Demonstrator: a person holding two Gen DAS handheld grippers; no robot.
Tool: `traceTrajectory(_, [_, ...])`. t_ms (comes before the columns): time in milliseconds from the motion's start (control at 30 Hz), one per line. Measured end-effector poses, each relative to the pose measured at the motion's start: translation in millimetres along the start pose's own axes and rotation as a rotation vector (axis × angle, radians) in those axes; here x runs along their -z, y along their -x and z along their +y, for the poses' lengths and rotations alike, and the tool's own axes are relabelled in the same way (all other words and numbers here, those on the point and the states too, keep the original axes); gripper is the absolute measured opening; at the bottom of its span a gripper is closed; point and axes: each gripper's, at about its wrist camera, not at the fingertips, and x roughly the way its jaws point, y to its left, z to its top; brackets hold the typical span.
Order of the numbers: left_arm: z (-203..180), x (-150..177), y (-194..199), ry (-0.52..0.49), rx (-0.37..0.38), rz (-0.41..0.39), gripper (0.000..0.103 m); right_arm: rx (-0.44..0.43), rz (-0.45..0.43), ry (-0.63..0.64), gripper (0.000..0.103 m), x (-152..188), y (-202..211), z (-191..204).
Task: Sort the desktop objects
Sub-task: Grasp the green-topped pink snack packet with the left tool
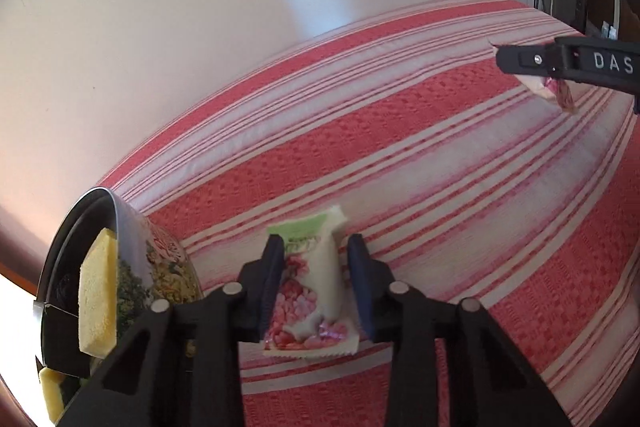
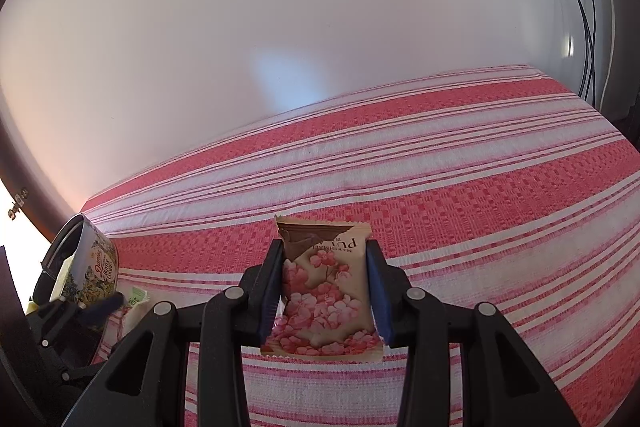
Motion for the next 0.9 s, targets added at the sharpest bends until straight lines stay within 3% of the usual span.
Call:
traceTrajectory(100, [-10.9,-5.1,-3.6,-0.023,-0.012,-0.008,0.026,0.001,0.004,-0.005,0.042,0.0,0.2,-2.5])
traceTrajectory(200, [-4.0,-3.0,-3.4,0.028,0.045,-0.028,0.026,-0.004,0.007,-0.008,0.042,-0.8,1.4,-6.3])
traceTrajectory(367, [17.0,4.9,-4.4,0.158,0.092,-0.016,0.051,-0.007,0.006,-0.008,0.042,-1.5,2.7,-7.7])
traceTrajectory(433, [24.2,4.3,-8.4,0.225,0.126,0.005,0.054,-0.007,0.005,-0.010,0.042,-2.0,3.2,-8.2])
traceTrajectory(533, [35.2,11.3,-11.9,0.285,0.201,0.023,0.054,-0.009,0.009,-0.010,0.042,-2.2,3.1,-8.1])
traceTrajectory(633, [27.9,15.6,-6.4,0.254,0.208,0.008,0.043,-0.010,0.010,-0.011,0.042,-1.4,1.9,-6.6])
traceTrajectory(733, [22.3,20.7,-3.1,0.218,0.177,-0.023,0.040,-0.007,0.006,-0.014,0.042,-1.6,2.5,-7.3])
traceTrajectory(900, [35.0,25.5,1.5,0.281,0.286,-0.033,0.038,-0.009,-0.011,-0.022,0.042,-1.8,6.1,-6.8])
